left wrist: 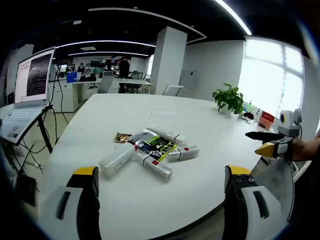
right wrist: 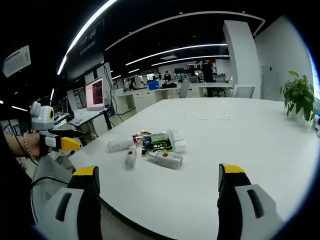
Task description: Arrange the skincare products in the storage area until every visible bottle or jar stands upright without overlapping.
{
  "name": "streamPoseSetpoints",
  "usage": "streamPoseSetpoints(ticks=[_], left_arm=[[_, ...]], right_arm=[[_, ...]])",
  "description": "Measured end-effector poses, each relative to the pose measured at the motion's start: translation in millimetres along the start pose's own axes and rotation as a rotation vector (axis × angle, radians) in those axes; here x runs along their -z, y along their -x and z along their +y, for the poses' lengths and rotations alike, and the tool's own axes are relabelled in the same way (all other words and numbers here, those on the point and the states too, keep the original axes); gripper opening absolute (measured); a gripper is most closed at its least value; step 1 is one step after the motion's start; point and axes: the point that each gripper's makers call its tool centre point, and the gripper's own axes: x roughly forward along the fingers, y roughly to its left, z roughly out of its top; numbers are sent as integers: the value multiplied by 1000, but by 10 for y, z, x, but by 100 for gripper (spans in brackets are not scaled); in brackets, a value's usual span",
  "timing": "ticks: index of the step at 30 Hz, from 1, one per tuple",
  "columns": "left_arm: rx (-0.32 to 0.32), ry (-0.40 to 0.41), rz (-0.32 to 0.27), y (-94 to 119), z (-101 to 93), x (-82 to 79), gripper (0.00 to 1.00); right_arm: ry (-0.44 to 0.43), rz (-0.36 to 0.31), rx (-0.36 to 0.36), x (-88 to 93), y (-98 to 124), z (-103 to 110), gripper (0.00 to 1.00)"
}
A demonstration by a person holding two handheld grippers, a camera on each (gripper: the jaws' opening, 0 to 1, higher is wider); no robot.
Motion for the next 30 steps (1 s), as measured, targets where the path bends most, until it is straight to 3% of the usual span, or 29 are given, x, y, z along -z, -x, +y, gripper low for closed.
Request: streamPoseSetpoints(ticks=[30], left_arm=[[-20, 12, 11, 1, 22, 21, 97]], right_arm=[[-39, 57, 0, 97, 5, -1, 98]])
